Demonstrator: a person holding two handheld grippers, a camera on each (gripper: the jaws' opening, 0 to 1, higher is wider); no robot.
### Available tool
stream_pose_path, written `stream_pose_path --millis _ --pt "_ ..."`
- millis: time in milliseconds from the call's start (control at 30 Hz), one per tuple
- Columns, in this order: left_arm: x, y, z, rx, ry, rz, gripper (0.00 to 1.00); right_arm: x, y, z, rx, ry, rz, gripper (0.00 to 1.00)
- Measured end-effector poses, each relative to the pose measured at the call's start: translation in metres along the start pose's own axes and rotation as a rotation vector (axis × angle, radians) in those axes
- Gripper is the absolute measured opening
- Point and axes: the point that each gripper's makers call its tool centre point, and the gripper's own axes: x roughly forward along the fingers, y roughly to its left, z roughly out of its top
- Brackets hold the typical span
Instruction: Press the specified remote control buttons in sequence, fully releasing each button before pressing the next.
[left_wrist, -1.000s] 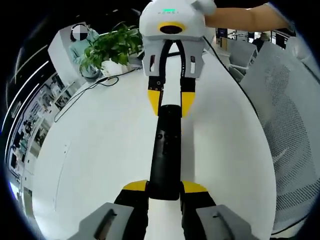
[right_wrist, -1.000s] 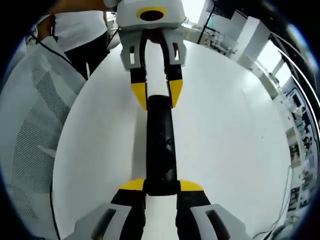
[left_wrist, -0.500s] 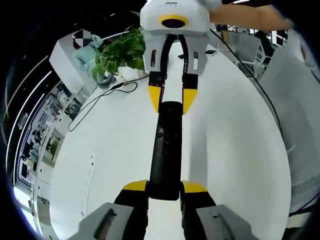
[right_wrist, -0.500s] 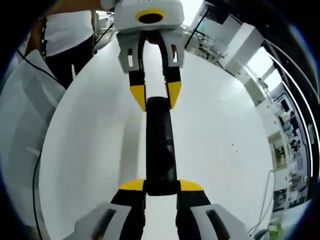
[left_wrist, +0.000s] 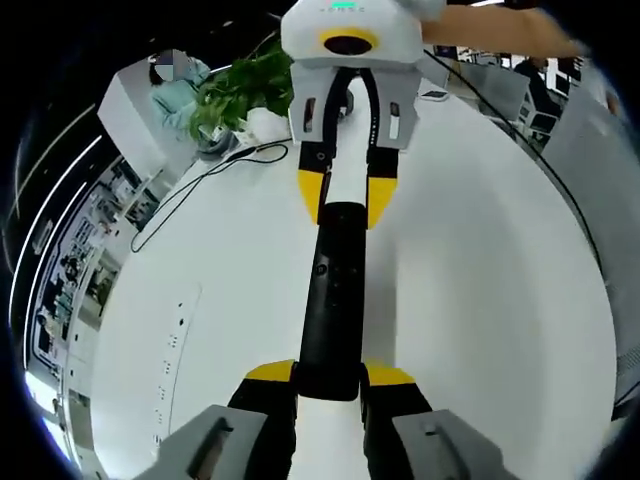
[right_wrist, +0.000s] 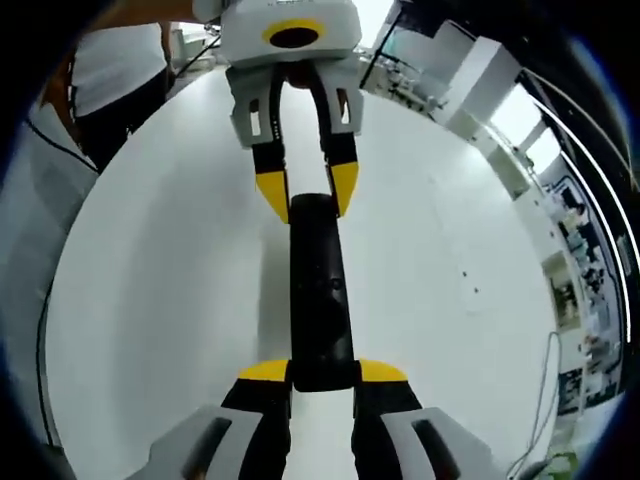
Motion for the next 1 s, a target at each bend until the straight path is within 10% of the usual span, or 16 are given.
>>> stream_pose_path --millis 1000 --pt "0.027 0.006 -0.019 -0.027 0.054 -0.075 0.23 0.038 -0.004 -0.013 0.033 -0.037 0.088 0.20"
